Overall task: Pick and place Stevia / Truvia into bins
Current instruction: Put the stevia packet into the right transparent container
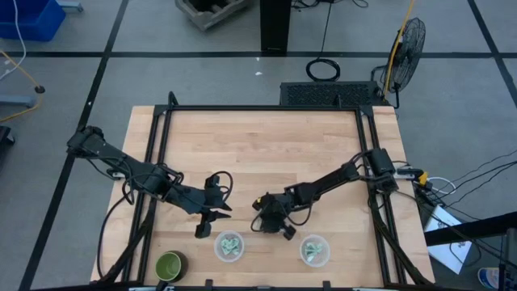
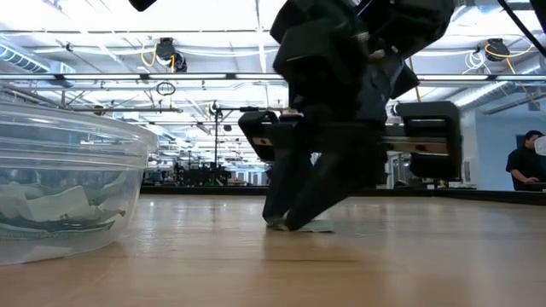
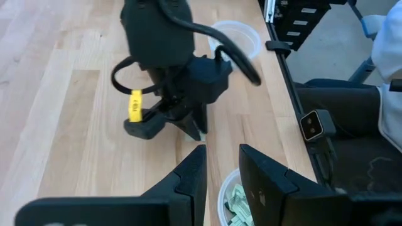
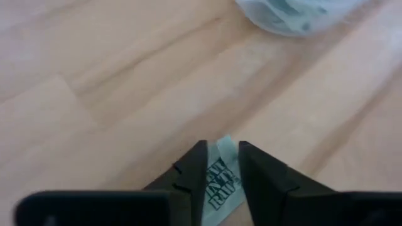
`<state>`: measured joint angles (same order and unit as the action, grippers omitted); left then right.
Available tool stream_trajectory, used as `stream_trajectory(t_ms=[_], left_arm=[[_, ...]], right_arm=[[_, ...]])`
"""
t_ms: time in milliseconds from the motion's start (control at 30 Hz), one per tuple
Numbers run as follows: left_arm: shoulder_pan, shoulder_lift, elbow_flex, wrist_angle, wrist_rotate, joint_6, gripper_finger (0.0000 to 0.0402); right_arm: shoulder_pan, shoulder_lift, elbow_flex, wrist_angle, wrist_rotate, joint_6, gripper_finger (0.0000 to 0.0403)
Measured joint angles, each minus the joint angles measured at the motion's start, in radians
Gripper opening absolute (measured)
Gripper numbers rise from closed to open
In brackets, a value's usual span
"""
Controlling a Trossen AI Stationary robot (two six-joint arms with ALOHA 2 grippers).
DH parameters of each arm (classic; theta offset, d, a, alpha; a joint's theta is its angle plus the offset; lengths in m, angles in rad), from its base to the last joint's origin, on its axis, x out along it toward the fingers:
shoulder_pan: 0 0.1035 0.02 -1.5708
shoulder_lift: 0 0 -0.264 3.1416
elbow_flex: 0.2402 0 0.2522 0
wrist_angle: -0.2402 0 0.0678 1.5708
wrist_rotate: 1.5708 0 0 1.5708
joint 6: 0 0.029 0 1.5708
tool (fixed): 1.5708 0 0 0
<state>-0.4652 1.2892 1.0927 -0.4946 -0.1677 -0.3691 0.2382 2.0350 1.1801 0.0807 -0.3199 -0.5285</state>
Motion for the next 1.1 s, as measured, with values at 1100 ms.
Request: stream_trajectory(t_ms=[1100], left_arm=[[0.000,0.000,0.000,-0.001,0.000,-0.010,0.0097]], right_arm=[[0.091,-0.326,-0.001,-0.340,0.213,0.281,0.0003]])
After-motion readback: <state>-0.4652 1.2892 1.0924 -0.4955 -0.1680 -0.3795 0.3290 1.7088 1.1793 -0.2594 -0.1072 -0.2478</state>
